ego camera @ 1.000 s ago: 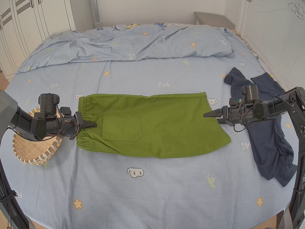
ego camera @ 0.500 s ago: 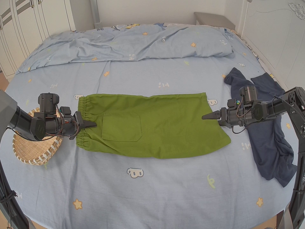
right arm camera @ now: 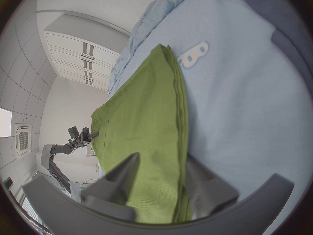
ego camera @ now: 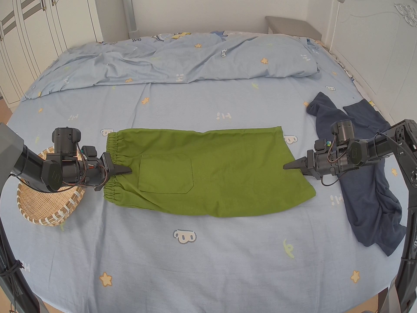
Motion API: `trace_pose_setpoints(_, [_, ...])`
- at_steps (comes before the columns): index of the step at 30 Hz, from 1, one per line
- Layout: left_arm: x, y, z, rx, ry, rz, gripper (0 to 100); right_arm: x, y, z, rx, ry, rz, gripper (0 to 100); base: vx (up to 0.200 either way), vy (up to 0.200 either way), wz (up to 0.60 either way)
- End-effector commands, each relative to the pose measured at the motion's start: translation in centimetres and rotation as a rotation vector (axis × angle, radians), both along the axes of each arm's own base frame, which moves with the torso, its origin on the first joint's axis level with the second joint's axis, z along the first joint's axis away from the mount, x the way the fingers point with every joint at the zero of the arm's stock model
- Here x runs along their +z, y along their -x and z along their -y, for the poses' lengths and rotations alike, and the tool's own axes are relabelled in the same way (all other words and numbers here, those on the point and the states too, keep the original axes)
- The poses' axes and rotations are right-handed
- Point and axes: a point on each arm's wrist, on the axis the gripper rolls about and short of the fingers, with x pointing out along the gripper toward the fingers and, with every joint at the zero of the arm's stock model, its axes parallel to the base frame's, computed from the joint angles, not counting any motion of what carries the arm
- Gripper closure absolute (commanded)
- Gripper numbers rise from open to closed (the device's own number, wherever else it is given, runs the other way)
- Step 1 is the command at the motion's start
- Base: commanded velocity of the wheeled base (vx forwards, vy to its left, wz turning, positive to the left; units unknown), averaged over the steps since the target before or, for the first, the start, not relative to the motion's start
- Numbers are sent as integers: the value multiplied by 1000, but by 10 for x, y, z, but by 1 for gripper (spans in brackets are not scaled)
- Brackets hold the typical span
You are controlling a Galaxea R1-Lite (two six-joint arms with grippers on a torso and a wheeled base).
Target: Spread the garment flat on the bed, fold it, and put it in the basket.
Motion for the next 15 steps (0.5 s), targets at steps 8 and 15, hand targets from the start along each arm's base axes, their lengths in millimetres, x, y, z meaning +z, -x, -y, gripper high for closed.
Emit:
trace_pose_setpoints(8, [0,0,1,-1,1,-2,100,1,1,-6,23,2,18,100,0,0,0])
trace_pose_setpoints(15, [2,-1,-3,2,11,-11,100,28,12,0,0,3,15,100,0,0,0])
